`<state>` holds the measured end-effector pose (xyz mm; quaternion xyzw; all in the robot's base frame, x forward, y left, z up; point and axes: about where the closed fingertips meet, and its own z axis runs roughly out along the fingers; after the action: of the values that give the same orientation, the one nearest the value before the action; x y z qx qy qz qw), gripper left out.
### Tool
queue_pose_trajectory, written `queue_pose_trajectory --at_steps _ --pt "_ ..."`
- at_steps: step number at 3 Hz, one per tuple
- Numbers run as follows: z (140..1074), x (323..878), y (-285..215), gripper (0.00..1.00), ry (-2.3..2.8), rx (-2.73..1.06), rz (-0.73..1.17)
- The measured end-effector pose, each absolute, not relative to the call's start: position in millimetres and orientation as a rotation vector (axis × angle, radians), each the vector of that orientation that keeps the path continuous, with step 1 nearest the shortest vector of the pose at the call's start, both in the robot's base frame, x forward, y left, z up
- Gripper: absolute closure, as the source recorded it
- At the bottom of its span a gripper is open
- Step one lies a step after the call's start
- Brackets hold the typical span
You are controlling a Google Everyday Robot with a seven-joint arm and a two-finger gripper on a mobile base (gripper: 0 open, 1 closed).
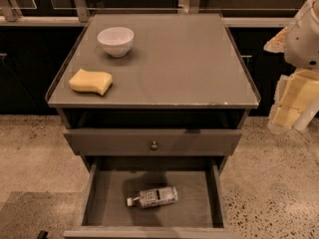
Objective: Pick blue plastic bottle from middle drawer and place on counter
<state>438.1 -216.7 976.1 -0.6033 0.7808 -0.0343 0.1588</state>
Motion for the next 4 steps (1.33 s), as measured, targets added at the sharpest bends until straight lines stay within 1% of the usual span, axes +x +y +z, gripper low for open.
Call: queue_pose_trajectory --at_steps 2,3,4 --pt "973 435 -218 0.0 2.217 -1.701 -0.1" --pt "956 408 -206 0.0 2.134 -1.673 -0.048" --pt "896 385 -195 0.0 2.084 -1.586 0.109"
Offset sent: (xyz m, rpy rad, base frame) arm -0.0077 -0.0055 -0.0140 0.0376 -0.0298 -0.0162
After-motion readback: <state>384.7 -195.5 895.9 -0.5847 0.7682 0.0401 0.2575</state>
